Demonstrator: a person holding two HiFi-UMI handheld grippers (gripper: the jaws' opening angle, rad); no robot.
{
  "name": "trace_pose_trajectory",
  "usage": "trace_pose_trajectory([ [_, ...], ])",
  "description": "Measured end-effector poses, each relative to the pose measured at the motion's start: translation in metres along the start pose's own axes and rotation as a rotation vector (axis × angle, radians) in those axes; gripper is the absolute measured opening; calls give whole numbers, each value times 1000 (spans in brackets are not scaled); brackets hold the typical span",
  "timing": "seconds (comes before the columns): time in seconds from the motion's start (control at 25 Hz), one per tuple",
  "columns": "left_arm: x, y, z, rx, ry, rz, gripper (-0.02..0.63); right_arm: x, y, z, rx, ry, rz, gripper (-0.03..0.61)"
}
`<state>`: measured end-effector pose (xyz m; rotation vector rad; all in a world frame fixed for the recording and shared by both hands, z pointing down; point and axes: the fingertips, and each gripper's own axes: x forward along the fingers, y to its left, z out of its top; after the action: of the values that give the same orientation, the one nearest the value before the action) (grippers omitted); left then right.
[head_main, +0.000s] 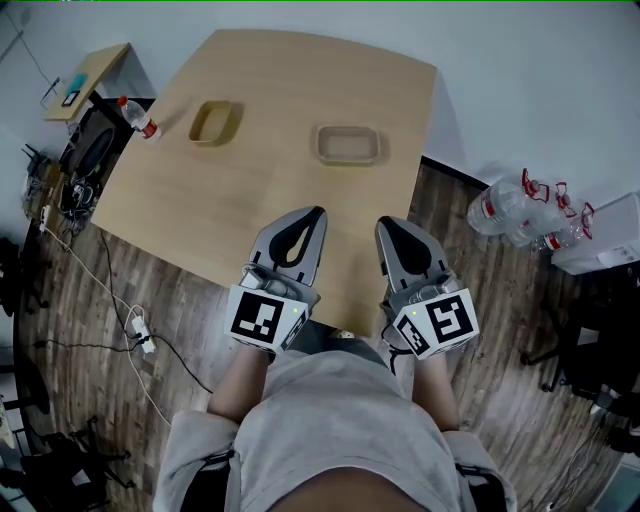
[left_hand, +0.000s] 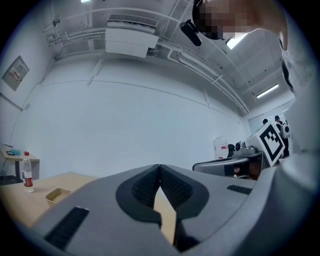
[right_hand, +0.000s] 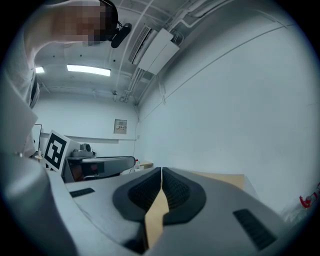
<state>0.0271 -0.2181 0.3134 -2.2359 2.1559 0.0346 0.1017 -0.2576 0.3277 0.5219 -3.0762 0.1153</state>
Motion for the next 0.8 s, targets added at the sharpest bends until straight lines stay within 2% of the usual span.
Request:
trace_pose_trajectory([
  [0.44, 44, 42, 0, 0, -4, -40, 15, 46, -34, 1, -15, 25, -64, 15],
  [0.8, 83, 77, -18, -24, 39, -93, 15, 87, -69, -7, 0, 50, -143, 15],
])
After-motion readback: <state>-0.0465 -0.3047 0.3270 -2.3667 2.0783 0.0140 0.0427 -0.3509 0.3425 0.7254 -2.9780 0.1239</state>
